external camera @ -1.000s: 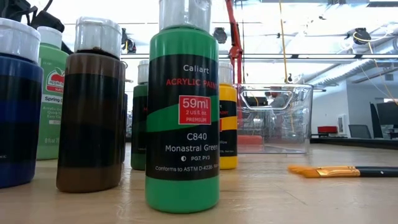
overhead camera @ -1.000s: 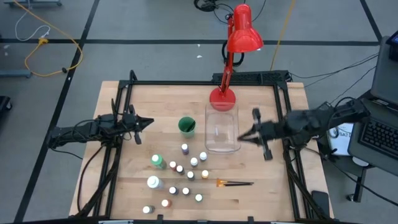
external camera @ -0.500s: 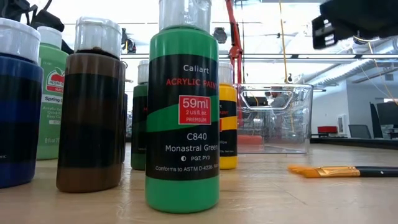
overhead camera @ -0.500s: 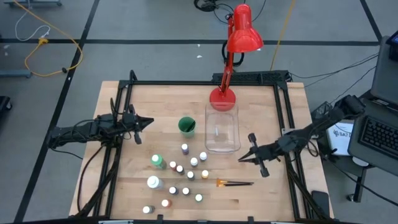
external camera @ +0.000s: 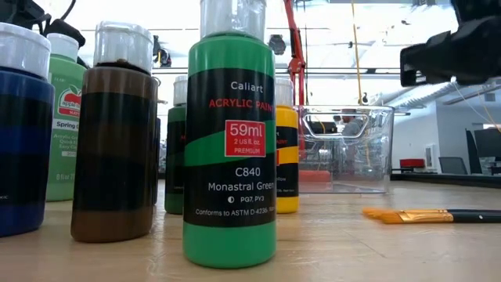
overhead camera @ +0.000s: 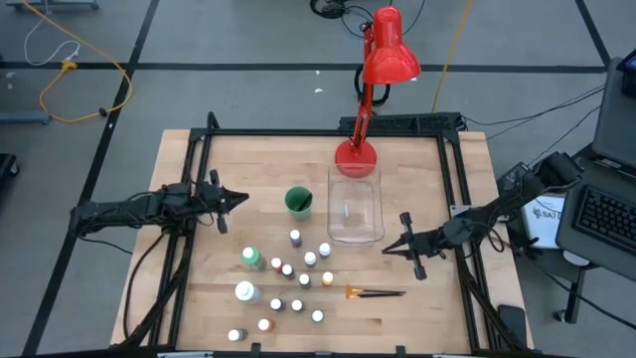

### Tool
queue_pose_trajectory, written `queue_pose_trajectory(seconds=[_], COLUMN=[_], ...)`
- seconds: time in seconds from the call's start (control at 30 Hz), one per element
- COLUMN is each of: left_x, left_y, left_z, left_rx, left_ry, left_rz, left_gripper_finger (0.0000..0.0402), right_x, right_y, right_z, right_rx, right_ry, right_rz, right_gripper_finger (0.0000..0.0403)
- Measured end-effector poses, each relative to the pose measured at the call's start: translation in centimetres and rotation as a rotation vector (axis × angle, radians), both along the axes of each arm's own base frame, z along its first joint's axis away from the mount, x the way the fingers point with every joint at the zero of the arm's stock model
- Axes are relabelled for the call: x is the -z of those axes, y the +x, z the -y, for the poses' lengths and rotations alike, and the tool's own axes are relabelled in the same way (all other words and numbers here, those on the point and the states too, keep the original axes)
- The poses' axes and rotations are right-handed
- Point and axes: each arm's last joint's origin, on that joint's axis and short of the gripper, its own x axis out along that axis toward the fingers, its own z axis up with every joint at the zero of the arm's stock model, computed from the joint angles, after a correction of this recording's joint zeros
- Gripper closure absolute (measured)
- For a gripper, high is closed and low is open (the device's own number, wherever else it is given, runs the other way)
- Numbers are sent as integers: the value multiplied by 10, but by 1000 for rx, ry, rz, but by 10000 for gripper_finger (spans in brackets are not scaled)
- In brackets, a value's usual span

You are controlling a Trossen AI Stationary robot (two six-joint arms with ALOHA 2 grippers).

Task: Pick & Place Paint Supplies
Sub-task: Put the top yellow paintbrush into the green cup

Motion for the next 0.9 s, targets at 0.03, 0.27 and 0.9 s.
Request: queue_pose_trajectory(seconds=[0.03,0.27,0.9], left_x=[0,-5,-5], left_y=[1,4,4], left_z=[0,0,0], left_rx=[0,3,7], left_ry=[0,20,45], left_rz=[2,36,44], left_gripper_finger=[376,376,376], right_x=[2,12,29], right_y=[1,4,8], right_z=[0,0,-8], right_rx=[25,83,13], right_ry=[4,44,82], right_rz=[-9,-82,-172], right_gripper_finger=[397,397,397])
